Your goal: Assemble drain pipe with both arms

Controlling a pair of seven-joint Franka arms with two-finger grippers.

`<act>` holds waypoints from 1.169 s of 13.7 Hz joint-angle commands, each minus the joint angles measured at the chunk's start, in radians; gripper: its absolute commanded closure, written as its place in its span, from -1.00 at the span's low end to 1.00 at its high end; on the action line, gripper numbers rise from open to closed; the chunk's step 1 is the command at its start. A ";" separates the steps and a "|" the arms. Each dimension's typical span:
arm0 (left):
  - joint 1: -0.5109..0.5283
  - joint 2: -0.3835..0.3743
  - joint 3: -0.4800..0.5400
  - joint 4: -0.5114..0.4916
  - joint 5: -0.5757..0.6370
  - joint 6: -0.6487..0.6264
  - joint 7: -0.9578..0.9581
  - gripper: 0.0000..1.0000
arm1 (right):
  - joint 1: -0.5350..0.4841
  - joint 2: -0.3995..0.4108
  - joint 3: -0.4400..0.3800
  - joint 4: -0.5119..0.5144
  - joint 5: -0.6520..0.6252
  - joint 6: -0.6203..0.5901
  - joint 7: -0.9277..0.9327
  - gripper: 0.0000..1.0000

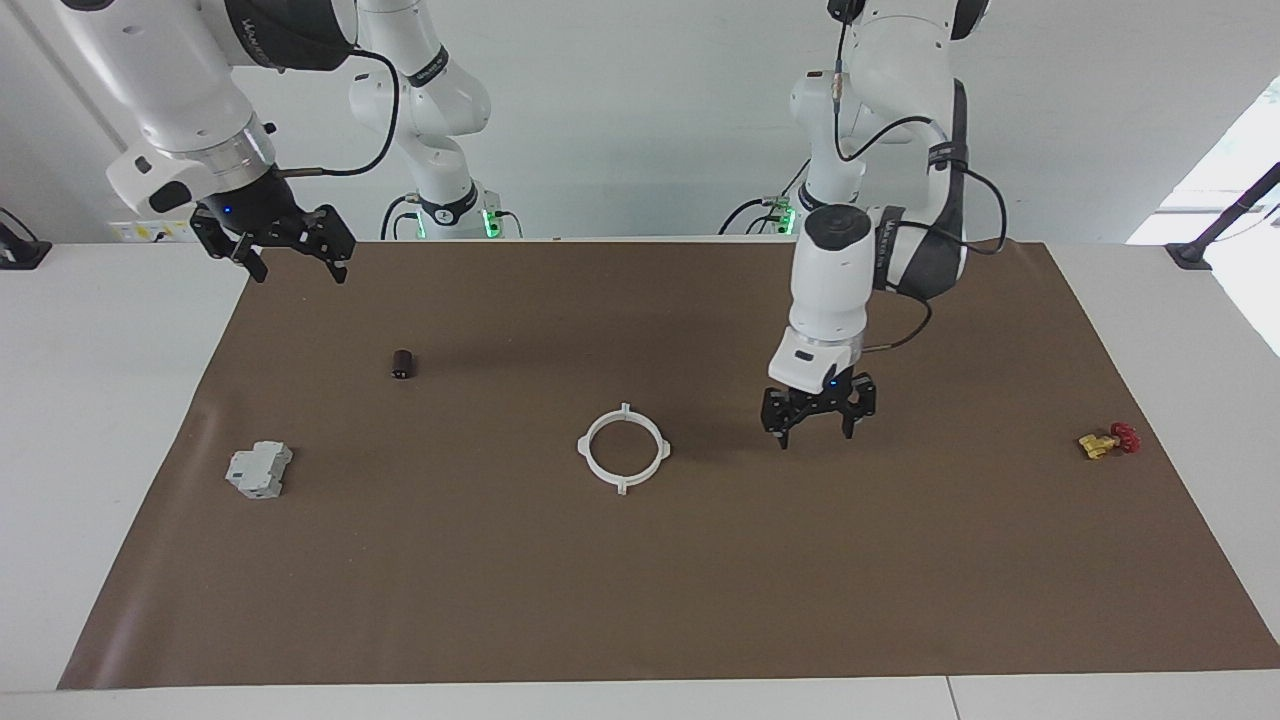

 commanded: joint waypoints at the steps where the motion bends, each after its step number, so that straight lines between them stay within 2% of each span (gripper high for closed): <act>1: 0.077 -0.101 -0.008 -0.047 -0.058 -0.087 0.155 -1.00 | -0.009 0.000 0.005 0.004 0.011 -0.001 -0.019 -1.00; 4: 0.186 -0.161 -0.003 -0.021 -0.234 -0.154 0.315 -1.00 | -0.010 0.000 0.003 0.003 0.013 -0.004 -0.019 -1.00; 5: 0.209 -0.178 -0.002 -0.001 -0.251 -0.201 0.360 -1.00 | -0.012 0.000 0.003 0.004 0.033 -0.004 -0.018 -1.00; 10: 0.295 -0.174 0.004 0.186 -0.262 -0.416 0.489 -1.00 | -0.018 0.000 0.000 0.004 0.047 -0.003 -0.022 -1.00; 15: 0.332 -0.125 0.004 0.409 -0.310 -0.640 0.495 -1.00 | -0.020 -0.001 0.000 0.004 0.042 -0.003 -0.022 -1.00; 16: 0.331 -0.127 0.004 0.418 -0.316 -0.668 0.497 -1.00 | -0.020 -0.001 0.000 0.004 0.042 -0.003 -0.022 -1.00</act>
